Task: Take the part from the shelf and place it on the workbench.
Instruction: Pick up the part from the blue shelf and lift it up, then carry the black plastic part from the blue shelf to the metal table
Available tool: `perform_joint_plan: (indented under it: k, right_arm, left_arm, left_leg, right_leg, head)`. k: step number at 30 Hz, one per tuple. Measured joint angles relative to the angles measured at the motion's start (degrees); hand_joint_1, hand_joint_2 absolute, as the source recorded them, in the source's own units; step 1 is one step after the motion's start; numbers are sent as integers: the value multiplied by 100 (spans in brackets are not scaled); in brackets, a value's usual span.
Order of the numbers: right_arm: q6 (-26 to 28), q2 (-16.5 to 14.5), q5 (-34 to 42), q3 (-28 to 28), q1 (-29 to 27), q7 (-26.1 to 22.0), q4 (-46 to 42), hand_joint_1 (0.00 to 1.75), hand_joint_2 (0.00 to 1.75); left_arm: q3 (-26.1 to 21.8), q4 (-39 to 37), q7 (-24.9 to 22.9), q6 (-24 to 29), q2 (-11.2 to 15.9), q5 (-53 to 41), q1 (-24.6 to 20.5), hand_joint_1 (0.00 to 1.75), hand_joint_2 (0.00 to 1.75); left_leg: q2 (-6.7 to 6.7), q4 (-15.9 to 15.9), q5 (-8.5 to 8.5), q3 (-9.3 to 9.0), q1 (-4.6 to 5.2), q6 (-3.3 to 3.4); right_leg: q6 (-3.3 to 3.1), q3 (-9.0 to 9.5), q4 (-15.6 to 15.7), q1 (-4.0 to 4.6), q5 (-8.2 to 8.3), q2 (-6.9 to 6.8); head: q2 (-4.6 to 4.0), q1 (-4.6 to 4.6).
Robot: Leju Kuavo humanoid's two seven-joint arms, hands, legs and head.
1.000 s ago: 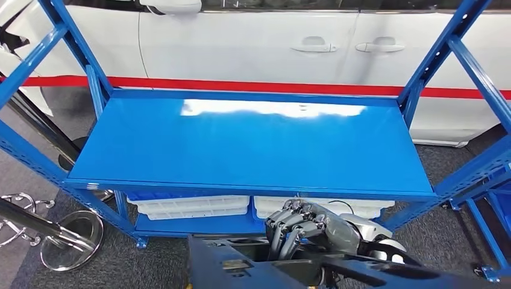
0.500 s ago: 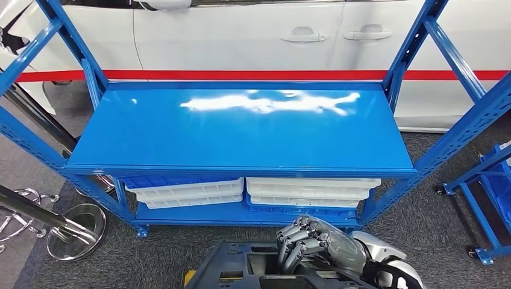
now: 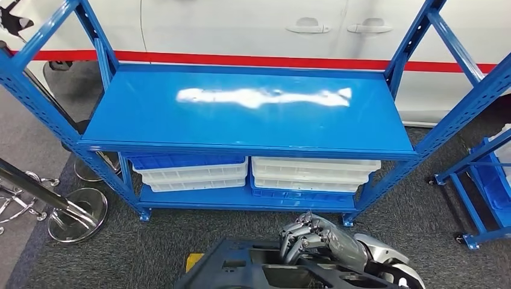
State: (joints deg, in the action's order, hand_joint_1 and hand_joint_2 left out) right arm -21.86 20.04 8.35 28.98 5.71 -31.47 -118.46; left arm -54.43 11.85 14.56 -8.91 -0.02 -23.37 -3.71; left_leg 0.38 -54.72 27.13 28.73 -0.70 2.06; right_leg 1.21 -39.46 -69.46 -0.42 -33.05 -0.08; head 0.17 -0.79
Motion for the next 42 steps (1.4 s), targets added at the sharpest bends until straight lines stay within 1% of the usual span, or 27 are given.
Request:
perform_joint_plan:
  k: [1,3,5,7,8,10,11,13,15,16,17,18,20,22,23,25,26,27,30,31,32,33,35,37,38,40,42]
  right_arm:
    - [-2,7,4,-3,-9,10,0,173,175]
    - [-5,13,12,-4,-24,23,0,173,175]
    - [-8,14,18,-4,-30,28,-4,173,175]
    - [-9,14,23,-5,-26,29,-17,173,175]
    - [-7,14,27,-7,-23,30,-23,173,175]
    - [1,13,35,-8,-24,35,-26,173,175]
    - [5,13,37,-8,-24,37,-26,173,175]
    - [8,12,32,-7,-26,39,-27,173,175]
    - [9,13,23,-4,-29,39,-28,173,175]
    - [8,13,19,-3,-32,39,-28,173,175]
    - [9,13,17,-2,-35,39,-28,173,175]
    - [9,12,16,-1,-36,39,-28,173,175]
    - [9,13,15,1,-39,39,-29,173,175]
    - [9,13,15,1,-38,39,-44,173,175]
    - [9,13,14,1,-37,39,-54,173,175]
    - [9,13,11,1,-38,39,-66,173,175]
    - [10,13,10,1,-41,39,-66,173,175]
    - [10,13,7,1,-45,38,-66,173,175]
    - [22,12,-4,1,-50,31,-66,173,175]
    - [27,12,-6,1,-51,24,-66,173,175]
    - [30,12,-8,1,-52,16,-66,173,175]
    - [32,13,-8,1,-54,8,-66,173,175]
    - [37,13,-9,1,-55,-3,-69,173,175]
    - [44,12,-15,1,-54,-14,-83,173,175]
    - [51,12,-20,1,-55,-25,-93,173,175]
    - [75,12,-39,1,-69,-46,-113,173,175]
    - [100,12,-65,3,-93,-61,-118,173,175]
  left_arm:
    - [3,0,-3,4,-1,0,1,0,175]
    - [4,0,-4,10,-1,0,3,0,175]
    - [6,0,-3,10,-11,0,3,0,175]
    - [7,0,4,8,-29,0,2,0,175]
    - [8,0,11,7,-37,0,1,0,175]
    - [8,0,27,5,-26,0,4,0,175]
    - [8,0,33,4,-18,-1,10,0,175]
    - [9,0,39,-5,-3,-4,19,0,175]
    - [10,0,40,-13,7,-8,22,0,175]
    - [10,0,40,-13,13,-9,21,0,175]
    - [10,0,41,-13,17,-9,21,0,175]
    - [10,0,41,-14,21,-9,20,0,175]
    - [10,0,42,-14,32,-9,16,0,175]
    - [10,1,43,-18,46,-9,2,0,175]
    - [10,1,45,-19,51,-8,-6,0,175]
    - [10,0,48,-20,55,-8,-6,0,175]
    - [10,0,47,-21,55,-9,-2,0,175]
    - [10,0,47,-22,55,-11,3,0,175]
    - [10,0,54,-39,54,-21,2,0,175]
    - [10,0,56,-47,55,-31,1,0,175]
    - [10,0,59,-54,55,-40,2,0,175]
    - [10,0,60,-60,56,-50,2,0,175]
    - [10,0,60,-66,56,-61,2,0,175]
    - [11,0,57,-65,56,-64,4,0,175]
    - [11,0,55,-62,56,-66,3,0,175]
    - [12,0,50,-54,61,-66,4,0,175]
    - [12,0,43,-47,66,-65,17,0,175]
  left_leg:
    - [8,-28,-32,70,13,17]
    - [15,-71,-99,192,38,22]
    - [13,-89,-168,276,64,10]
    - [10,-101,-239,325,77,-30]
    - [11,-104,-277,348,70,-63]
    - [8,-115,-325,398,60,-138]
    - [2,-161,-255,438,59,-170]
    - [-11,-541,190,591,51,-226]
    - [-16,-1269,728,792,26,-276]
    - [-16,-1600,825,844,16,-298]
    - [-15,-1799,775,833,7,-316]
    - [-15,-1812,609,734,-1,-329]
    - [-16,-1275,282,255,-12,-332]
    - [-24,-354,318,-367,3,-295]
    - [-30,-45,394,-556,17,-264]
    - [-33,138,406,-598,30,-178]
    - [-20,121,348,-535,26,-130]
    - [-2,113,281,-461,18,-74]
    - [41,67,65,-176,20,30]
    - [45,33,-2,-64,23,34]
    - [47,-10,-65,56,25,29]
    - [48,-59,-121,180,25,18]
    - [46,-146,-222,400,24,-14]
    - [35,-188,-314,510,35,-67]
    - [31,-188,-370,534,36,-100]
    - [28,-162,-487,570,36,-175]
    - [16,-260,-346,656,23,-242]
  right_leg:
    - [4,-53,-308,0,-79,0]
    - [-24,128,-324,7,135,1]
    - [-125,676,415,34,415,5]
    - [-213,1160,1185,69,428,6]
    - [-234,1256,1371,88,389,6]
    - [-245,1234,1459,83,451,-3]
    - [-268,1189,1478,66,510,-16]
    - [-321,1050,1493,25,641,-44]
    - [-344,853,1431,28,749,-54]
    - [-338,742,1388,27,802,-57]
    - [-328,630,1345,23,855,-59]
    - [-313,520,1305,17,909,-60]
    - [-272,351,1258,7,1022,-60]
    - [-216,271,1248,13,1139,-61]
    - [-187,256,1257,15,1201,-64]
    - [-119,226,1278,14,1307,-64]
    - [-86,189,1251,2,1267,-53]
    - [-55,128,1146,-7,1109,-40]
    - [1,-135,191,-32,197,-20]
    - [13,-190,-187,-35,38,-20]
    - [20,-186,-447,-36,49,-20]
    - [21,-100,-531,-38,186,-20]
    - [-4,366,-129,-38,489,-16]
    - [-63,1052,758,-13,425,-4]
    - [-92,1287,1108,6,331,2]
    - [-145,1407,1401,23,271,3]
    - [-229,1295,1420,5,383,-23]
  head:
    - [0,0]
    - [0,0]
    - [0,-1]
    - [0,-2]
    - [0,-2]
    - [0,-1]
    - [0,-2]
    - [0,-2]
    - [0,-3]
    - [0,-3]
    - [0,-3]
    - [0,-3]
    - [0,-4]
    - [0,-3]
    - [0,-2]
    - [0,0]
    - [0,-1]
    - [0,-1]
    - [0,0]
    - [0,0]
    - [0,0]
    - [0,0]
    - [0,-1]
    - [0,-2]
    - [0,-3]
    - [0,-3]
    - [0,-3]
